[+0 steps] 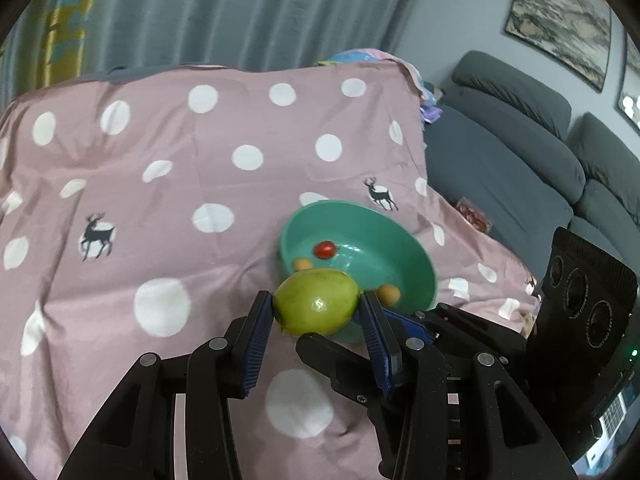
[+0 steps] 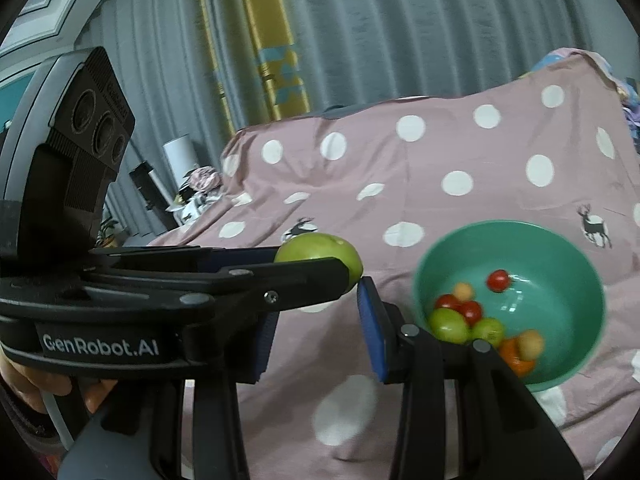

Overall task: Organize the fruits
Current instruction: 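Carry the lime in the left gripper over the green bowl, then hold the lime in the left gripper low inside the bowl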

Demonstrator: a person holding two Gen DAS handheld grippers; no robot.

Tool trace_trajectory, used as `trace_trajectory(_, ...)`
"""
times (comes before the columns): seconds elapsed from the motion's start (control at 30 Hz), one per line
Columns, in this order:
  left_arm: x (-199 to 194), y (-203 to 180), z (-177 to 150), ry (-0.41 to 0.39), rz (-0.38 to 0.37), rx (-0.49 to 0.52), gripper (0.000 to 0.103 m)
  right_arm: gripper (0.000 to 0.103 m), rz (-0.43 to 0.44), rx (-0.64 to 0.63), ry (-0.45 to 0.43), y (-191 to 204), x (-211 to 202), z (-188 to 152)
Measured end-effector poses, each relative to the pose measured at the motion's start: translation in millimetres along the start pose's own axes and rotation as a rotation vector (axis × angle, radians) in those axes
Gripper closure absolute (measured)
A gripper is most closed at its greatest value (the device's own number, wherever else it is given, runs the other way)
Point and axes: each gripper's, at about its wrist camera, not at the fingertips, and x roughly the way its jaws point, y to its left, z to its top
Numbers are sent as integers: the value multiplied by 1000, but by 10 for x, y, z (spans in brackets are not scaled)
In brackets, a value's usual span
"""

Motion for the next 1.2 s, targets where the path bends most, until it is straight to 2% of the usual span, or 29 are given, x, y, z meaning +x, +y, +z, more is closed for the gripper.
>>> trace_trajectory(0.57, 634, -597, 261, 90, -44, 128, 58, 63, -124, 149, -30, -703, -223, -41)
trace_trajectory(0.83, 870, -711, 285, 127, -54, 149, 58, 63, -174, 188, -14, -892, -229, -88)
trace_trajectory(1.2, 1020, -767, 288, 150, -57, 161, 58, 64, -190, 229, 4, -1011, -212, -118)
